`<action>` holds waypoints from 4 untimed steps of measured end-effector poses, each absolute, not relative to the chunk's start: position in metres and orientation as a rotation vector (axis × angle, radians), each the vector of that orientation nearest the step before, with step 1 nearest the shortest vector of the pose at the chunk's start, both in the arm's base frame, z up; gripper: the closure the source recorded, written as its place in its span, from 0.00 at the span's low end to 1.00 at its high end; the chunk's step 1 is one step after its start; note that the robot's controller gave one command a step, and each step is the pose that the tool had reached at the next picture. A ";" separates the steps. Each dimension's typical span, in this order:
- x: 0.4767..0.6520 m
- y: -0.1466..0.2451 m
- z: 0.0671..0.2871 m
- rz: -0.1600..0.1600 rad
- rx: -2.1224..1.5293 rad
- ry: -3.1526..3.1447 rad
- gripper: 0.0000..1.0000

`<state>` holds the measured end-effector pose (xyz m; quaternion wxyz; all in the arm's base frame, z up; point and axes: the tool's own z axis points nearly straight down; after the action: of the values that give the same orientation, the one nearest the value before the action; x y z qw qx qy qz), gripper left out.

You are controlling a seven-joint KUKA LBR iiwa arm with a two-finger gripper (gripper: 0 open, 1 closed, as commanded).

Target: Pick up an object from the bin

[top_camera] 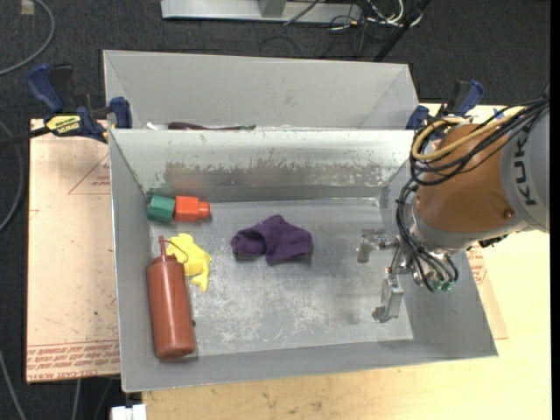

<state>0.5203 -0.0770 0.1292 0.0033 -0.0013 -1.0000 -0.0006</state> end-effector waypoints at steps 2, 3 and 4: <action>0.516 -0.045 0.131 0.001 -0.102 -3.138 0.00; 0.540 -0.017 0.129 -0.005 -0.012 -3.141 0.00; 0.576 -0.020 0.161 -0.003 0.196 -3.129 0.00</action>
Offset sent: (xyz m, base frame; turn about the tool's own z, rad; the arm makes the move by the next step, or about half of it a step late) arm -0.0135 0.0861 -0.0004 0.1395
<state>0.5762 -0.0200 0.1609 0.0034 0.0626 -0.9980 -0.0008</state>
